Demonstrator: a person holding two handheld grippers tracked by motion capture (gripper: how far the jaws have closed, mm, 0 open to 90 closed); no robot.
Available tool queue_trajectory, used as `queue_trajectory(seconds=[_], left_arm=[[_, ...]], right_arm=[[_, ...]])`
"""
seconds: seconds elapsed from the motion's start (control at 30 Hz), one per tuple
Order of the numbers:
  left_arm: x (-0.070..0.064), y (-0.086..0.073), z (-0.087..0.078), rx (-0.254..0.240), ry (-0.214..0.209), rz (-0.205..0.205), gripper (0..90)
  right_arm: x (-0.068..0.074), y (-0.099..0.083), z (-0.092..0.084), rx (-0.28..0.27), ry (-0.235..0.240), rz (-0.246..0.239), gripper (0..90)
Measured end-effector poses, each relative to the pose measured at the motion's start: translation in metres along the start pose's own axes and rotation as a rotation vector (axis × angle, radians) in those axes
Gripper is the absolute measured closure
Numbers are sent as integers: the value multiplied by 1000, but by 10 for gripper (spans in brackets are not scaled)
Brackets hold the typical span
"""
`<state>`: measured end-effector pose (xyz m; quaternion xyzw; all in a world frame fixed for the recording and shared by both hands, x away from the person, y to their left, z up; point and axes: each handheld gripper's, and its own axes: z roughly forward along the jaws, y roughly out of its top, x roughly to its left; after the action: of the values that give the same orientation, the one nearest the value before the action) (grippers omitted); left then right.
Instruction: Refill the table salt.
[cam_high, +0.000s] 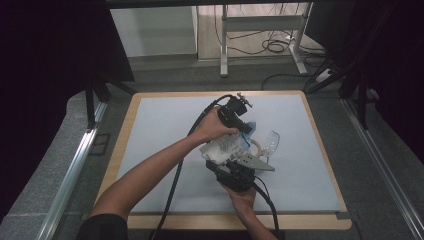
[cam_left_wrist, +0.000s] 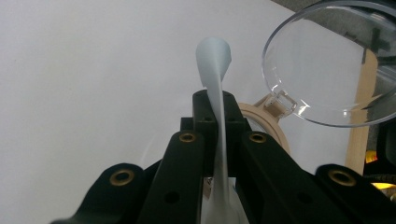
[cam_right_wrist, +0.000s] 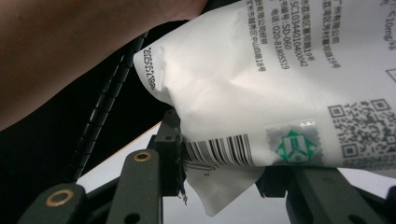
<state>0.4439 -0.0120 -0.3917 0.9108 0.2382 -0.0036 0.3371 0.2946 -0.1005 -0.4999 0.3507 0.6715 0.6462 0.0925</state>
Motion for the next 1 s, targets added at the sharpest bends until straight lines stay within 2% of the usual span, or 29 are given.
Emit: queue_trajectory(seconds=[0.43,0.77,1.0], left_arm=[[1,-1,0,-1,-1,1,895],[1,-2,2,-5,-9,-2,895],[2,-1,4,2,-10,1,895]], right_arm=[[0,-1,1,4,-11,7,605],[1,0,0,-15,3,18,606],[3,2,2,-27,-9,27,606]])
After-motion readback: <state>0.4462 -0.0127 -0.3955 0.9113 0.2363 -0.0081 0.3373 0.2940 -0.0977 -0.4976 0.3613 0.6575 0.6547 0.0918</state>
